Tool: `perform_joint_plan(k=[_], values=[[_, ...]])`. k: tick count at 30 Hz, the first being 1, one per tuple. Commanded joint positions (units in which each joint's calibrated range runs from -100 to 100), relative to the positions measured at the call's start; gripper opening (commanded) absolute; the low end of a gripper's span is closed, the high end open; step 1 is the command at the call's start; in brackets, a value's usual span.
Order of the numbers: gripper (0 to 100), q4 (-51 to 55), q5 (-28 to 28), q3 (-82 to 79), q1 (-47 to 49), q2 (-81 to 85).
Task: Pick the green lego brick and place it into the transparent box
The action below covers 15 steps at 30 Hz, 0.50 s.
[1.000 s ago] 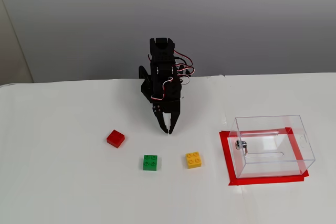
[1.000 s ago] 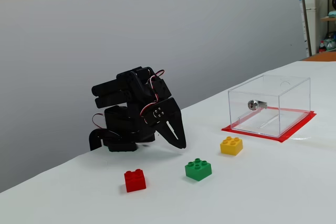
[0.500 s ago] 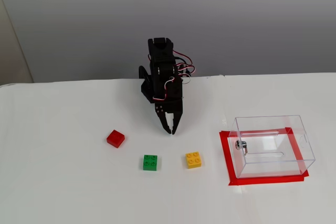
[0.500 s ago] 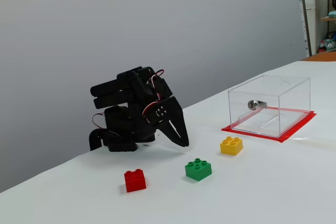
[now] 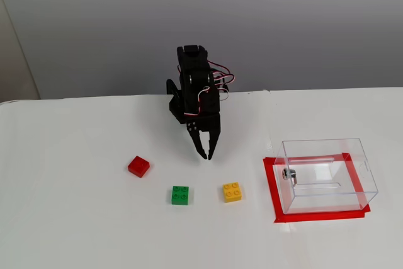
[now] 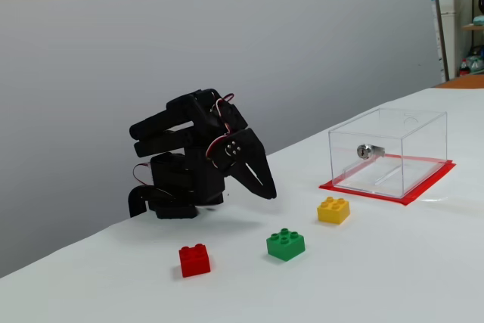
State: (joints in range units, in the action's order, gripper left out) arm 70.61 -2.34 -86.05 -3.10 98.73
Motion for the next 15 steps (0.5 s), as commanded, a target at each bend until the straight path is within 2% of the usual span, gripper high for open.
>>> perform_joint_plan(k=[1,6,15], values=[[1,-0.63,0.05,6.76,-0.34,-3.23],[1,-0.72,-0.11,15.71,-1.08,-13.16],[1,-0.81,-0.16,35.78,-8.47,-40.39]])
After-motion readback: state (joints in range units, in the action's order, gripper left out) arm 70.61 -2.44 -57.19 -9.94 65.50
